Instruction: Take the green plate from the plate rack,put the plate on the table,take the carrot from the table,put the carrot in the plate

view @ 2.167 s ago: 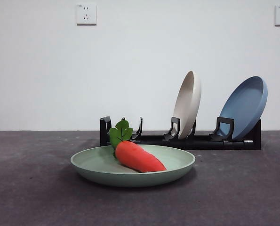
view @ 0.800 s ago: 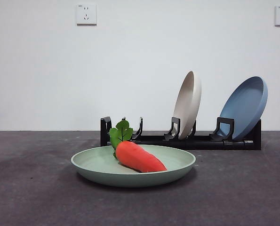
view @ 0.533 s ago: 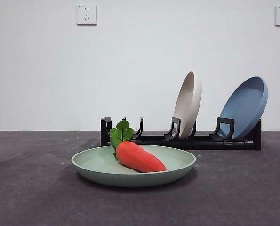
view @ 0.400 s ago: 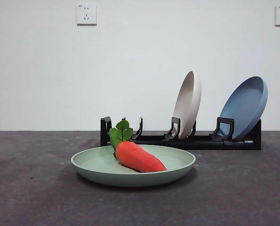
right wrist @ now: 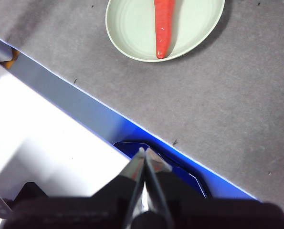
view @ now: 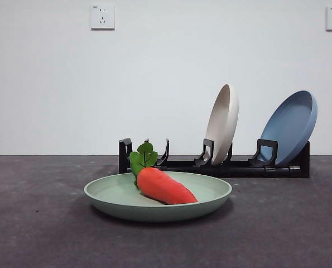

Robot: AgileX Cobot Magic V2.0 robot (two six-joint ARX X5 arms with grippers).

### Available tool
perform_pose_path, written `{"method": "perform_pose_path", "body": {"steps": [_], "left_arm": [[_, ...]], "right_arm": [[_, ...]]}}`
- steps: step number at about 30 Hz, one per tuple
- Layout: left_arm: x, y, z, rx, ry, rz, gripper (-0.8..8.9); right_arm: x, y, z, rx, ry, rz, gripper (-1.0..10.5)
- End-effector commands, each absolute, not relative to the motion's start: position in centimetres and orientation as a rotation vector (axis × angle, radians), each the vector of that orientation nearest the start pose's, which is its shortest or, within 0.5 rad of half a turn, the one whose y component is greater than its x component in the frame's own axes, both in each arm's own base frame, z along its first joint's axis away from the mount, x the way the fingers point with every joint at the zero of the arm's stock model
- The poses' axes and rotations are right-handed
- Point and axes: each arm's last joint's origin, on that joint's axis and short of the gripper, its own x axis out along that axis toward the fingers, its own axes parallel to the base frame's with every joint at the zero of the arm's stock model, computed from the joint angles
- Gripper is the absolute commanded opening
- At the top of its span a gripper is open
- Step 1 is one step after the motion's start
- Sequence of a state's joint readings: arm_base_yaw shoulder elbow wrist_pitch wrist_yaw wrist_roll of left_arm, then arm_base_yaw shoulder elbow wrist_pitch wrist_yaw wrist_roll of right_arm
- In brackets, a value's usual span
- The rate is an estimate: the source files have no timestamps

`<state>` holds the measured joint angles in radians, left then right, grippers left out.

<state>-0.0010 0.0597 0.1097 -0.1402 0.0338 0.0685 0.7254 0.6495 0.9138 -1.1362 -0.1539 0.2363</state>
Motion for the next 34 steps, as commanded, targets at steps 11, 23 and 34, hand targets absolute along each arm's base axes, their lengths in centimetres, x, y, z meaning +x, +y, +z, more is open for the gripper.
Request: {"method": "perform_pose_path", "body": {"steps": [11, 23, 34], "left_arm": [[9.6, -0.1, 14.9, 0.015, 0.164, -0.034, -0.03], [9.6, -0.1, 14.7, -0.014, 0.179, -0.027, -0.03], [9.6, -0.1, 14.7, -0.014, 0.180, -0.027, -0.03]], "right_arm": [[6.6, 6.5, 31.0, -0.047, 0.950, 0.710, 0.0], [6.6, 6.5, 31.0, -0.047, 0.950, 0.710, 0.0], [6.6, 6.5, 31.0, -0.047, 0.950, 0.710, 0.0]]}}
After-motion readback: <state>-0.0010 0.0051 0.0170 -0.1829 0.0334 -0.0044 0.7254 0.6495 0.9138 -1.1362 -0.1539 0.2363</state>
